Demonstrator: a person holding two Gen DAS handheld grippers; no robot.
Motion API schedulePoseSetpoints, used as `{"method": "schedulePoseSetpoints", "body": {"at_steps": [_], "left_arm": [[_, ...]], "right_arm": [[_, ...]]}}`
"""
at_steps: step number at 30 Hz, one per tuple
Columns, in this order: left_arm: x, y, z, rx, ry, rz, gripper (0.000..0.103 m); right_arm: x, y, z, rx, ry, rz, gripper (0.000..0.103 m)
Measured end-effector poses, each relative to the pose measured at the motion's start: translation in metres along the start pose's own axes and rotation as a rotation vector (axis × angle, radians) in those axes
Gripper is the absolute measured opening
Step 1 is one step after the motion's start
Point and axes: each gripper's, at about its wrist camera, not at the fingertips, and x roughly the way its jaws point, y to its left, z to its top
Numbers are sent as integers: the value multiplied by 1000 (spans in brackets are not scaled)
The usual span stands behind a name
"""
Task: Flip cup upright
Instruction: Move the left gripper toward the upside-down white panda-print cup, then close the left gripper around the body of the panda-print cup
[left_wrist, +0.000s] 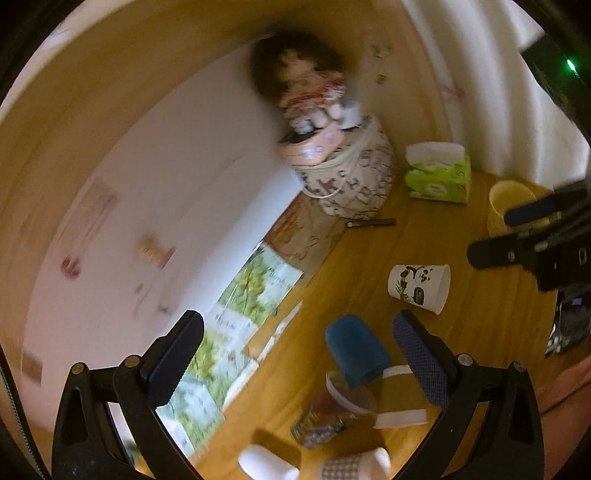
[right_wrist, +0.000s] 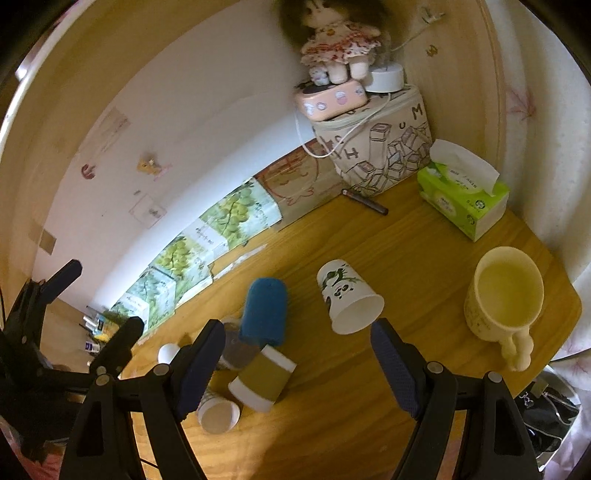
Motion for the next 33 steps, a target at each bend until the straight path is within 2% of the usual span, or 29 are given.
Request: {"method": "schedulePoseSetpoints", "body": {"at_steps": [5,10,15,21,24,33], "left_arm": [[26,-12,15,148,-36,-59,102],[51,-30,23,319,-104,-141,102],[77,-50,25,483,-162,-185,102],[108,-68,32,632,-208,-273,102],[120,-80,34,723,-241,-285,102],[147,-117,32,977,-313,-417,102]], "right_arm": [[6,-15,14,-32,-16,-67,82],[11,-33,24,-59,-32,-74,82],[14,-42,28,-123,-50,-93,82],[21,-51,27,-195,-58,-92,82],[23,-55,24,-234,-62,-99,82],[35,-64,12,-342,-41,-112,82]]}}
